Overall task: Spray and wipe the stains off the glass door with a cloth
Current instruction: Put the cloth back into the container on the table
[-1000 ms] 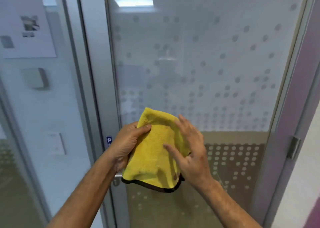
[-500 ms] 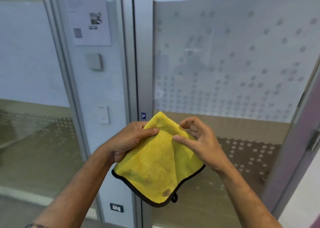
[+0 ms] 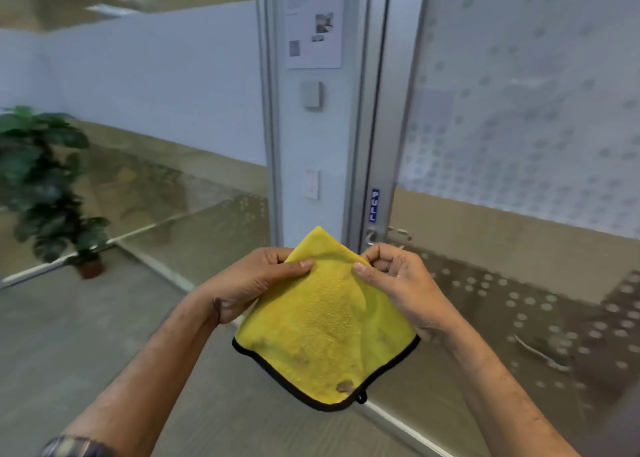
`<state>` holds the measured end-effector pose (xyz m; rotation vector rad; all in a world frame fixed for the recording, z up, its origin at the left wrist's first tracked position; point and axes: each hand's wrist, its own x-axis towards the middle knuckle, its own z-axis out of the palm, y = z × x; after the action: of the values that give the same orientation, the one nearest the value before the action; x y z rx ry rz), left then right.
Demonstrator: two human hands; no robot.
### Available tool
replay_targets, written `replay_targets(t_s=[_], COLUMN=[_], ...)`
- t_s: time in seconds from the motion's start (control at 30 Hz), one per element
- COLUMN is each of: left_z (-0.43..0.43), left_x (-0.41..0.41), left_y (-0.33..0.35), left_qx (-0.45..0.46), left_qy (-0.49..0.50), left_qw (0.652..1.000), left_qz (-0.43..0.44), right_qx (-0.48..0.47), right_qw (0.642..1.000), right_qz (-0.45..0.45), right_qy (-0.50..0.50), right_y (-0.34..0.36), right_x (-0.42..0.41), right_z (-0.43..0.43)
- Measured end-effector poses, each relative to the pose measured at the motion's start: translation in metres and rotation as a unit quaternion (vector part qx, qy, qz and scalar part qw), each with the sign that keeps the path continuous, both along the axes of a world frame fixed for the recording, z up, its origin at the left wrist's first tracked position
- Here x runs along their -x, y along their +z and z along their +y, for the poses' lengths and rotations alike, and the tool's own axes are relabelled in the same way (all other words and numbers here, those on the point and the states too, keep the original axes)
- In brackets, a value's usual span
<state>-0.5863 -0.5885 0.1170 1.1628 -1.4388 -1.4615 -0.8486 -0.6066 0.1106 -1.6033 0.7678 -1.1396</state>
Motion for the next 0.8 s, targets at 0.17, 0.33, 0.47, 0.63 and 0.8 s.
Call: replay_targets(t_s=[0.17,0.33,0.47,0.63,0.8], left_z=[0.082,0.169,0.225,0.28,0.337], left_x=[-0.076,-0.124,-0.148,-0.195,-0.271], left_y=[-0.043,-0.111,-0.146,-0.131,-0.113], left_qx=[-0.055,-0.021,-0.059,-0.078,-0.037], left_qy=[0.041,0.067,0.193,0.312,0.46], left_qw=[0.989,0.922,0.884,0.91,0.86], left_qz=[0.131,0.382,0.423,0.261,0.217], right_qx=[-0.076,-0.135,-0.176,-0.195,-0.166], right_qw=[0.994,0.986,0.979,0.977,0.985], right_qz=[-0.059,-0.072,-0.084,-0.081,-0.056], right_qy=[0.045,0.07,0.058,0.023,0.008], right_y=[-0.001,-0.015,-0.026,-0.037,-0.05], right_x=[-0.059,-0.122,-0.182,-0.267,-0.354], right_z=[0.039,0.069,0.099,0.147,0.201])
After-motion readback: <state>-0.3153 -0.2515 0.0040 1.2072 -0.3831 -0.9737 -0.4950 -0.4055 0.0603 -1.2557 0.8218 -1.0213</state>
